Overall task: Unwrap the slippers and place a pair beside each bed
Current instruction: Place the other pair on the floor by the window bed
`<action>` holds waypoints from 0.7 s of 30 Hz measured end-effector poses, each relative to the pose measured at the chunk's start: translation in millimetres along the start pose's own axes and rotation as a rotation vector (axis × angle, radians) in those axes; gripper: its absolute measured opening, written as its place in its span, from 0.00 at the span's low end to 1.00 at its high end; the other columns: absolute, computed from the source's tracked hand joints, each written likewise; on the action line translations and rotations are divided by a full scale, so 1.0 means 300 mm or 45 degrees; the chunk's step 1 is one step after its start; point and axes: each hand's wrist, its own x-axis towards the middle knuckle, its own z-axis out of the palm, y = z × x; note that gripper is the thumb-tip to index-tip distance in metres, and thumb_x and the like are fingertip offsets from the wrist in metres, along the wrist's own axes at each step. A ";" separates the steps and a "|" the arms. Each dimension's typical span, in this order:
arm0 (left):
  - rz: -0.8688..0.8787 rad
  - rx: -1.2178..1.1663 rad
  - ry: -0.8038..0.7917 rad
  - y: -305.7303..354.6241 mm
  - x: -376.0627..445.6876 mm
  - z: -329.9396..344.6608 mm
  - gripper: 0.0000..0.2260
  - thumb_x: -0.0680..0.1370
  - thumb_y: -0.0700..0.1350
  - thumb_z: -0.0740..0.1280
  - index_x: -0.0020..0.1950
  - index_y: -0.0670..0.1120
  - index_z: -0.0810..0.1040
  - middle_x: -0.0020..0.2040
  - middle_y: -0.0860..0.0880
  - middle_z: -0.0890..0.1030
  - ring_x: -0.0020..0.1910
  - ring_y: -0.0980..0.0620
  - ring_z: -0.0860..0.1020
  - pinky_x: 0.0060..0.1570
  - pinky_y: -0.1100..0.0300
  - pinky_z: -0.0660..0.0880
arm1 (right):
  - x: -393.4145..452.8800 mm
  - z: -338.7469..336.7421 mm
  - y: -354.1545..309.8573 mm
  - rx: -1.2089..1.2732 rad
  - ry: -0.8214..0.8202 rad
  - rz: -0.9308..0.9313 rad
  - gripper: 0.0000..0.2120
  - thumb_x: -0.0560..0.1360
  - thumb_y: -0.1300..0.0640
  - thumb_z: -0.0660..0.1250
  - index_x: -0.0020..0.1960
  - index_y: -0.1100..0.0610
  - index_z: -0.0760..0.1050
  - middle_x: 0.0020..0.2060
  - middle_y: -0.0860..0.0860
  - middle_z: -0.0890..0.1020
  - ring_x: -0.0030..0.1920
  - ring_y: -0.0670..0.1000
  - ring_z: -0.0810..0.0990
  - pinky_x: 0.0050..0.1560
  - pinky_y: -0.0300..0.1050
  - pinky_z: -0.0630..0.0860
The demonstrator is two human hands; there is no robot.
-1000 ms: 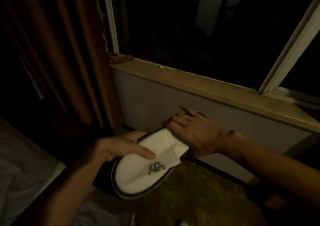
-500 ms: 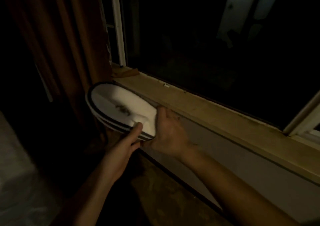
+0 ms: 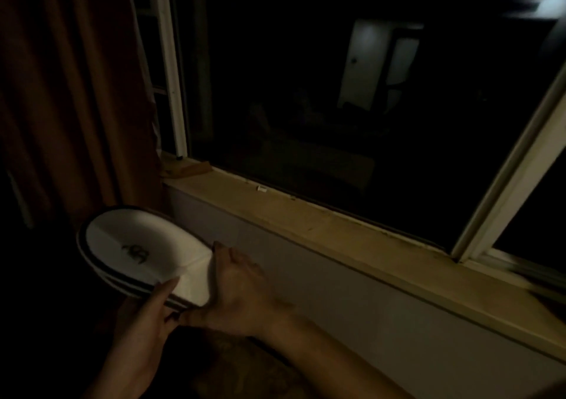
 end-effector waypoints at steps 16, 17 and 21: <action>-0.127 -0.051 -0.245 -0.025 0.019 -0.170 0.21 0.77 0.39 0.68 0.70 0.47 0.74 0.61 0.41 0.83 0.54 0.44 0.85 0.43 0.52 0.82 | 0.083 0.261 -0.063 0.038 -0.028 0.223 0.53 0.62 0.35 0.79 0.76 0.58 0.59 0.69 0.55 0.71 0.68 0.57 0.72 0.66 0.53 0.73; -0.125 -0.041 -0.216 -0.036 0.031 -0.194 0.22 0.76 0.40 0.70 0.70 0.48 0.74 0.61 0.42 0.83 0.55 0.44 0.84 0.44 0.52 0.82 | 0.101 0.280 -0.050 0.133 -0.046 0.231 0.50 0.61 0.37 0.80 0.74 0.57 0.63 0.67 0.52 0.74 0.67 0.54 0.74 0.65 0.51 0.75; -0.088 0.066 -0.171 -0.087 0.062 -0.280 0.18 0.76 0.41 0.71 0.66 0.52 0.77 0.57 0.47 0.86 0.53 0.49 0.85 0.43 0.57 0.82 | 0.168 0.337 0.005 0.571 -0.115 0.307 0.29 0.71 0.52 0.80 0.68 0.53 0.72 0.54 0.43 0.80 0.50 0.38 0.80 0.43 0.24 0.75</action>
